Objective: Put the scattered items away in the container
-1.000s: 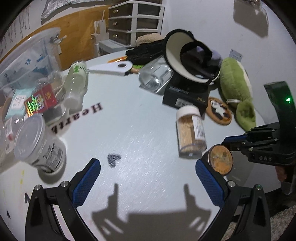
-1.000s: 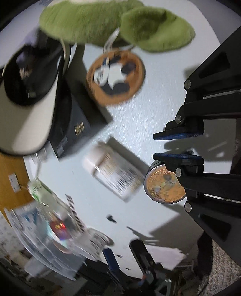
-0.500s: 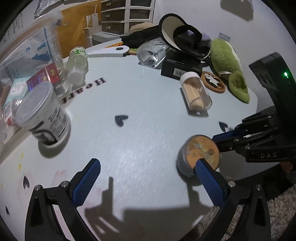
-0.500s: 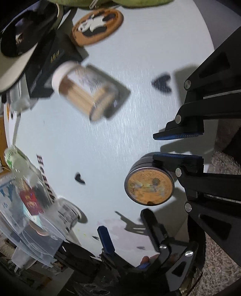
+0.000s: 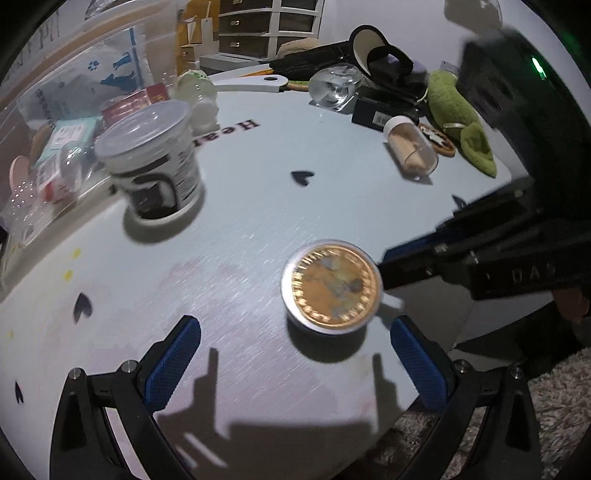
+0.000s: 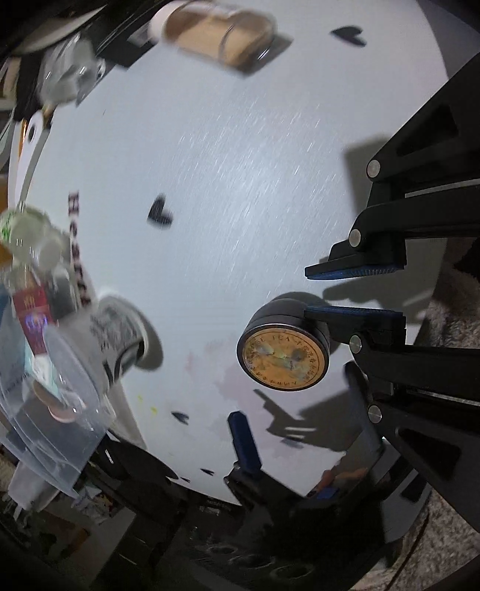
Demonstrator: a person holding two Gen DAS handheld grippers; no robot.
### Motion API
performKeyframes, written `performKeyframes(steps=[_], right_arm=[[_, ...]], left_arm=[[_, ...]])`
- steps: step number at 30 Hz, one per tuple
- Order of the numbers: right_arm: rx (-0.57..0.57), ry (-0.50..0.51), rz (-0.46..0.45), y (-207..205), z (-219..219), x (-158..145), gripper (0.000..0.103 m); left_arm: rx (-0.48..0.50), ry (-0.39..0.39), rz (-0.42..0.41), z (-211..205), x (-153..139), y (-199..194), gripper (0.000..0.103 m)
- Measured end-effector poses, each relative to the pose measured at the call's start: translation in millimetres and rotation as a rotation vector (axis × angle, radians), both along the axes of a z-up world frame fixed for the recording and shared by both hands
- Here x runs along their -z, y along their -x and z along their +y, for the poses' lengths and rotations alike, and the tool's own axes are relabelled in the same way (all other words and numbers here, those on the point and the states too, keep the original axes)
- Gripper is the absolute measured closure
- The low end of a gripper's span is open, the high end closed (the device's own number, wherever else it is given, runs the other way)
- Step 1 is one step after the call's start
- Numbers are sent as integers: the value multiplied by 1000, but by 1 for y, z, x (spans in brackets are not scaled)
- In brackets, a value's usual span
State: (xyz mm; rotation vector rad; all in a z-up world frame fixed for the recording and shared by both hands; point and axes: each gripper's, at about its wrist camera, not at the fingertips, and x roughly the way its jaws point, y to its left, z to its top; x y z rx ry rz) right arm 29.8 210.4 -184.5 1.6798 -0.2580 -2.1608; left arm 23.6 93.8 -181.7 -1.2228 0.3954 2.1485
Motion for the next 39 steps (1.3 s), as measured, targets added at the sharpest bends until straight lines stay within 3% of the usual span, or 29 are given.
performKeyframes(steps=[5,11,18,20,24,25,27,29,30,34,39], right_arm=[[-24,5,3,13,-28,-2,88],[-63,-31,9,24,-50,-4,88],[2,-83,10,30,-35,-5,88],[24,-92,3,29,-29,-4,88],[56,-110,1,27,-22,-5,88],[63,-112,1,26,-20,-5,87],[79,-113,1,25,-17,-7,79],[106,-110,-2,24,-14,-11,15],[130,-85,-3,22,-11,-13,10],[205,58,-68,23,0,-14,10],[313,352,-206,21,12,2,10]], left_arm=[[24,28,69,-13,9,-3,0],[-7,11,79,-21,20,9,1],[-29,-40,88,-30,16,17,3],[-24,-45,84,-31,15,18,20],[-5,-45,80,-29,15,18,29],[2,-44,82,-28,15,17,36],[16,-39,86,-26,14,14,46],[25,-43,78,-25,13,13,47],[28,-50,67,-24,13,13,47],[24,-84,33,-25,11,15,47],[-1,-166,12,-30,-7,19,47]])
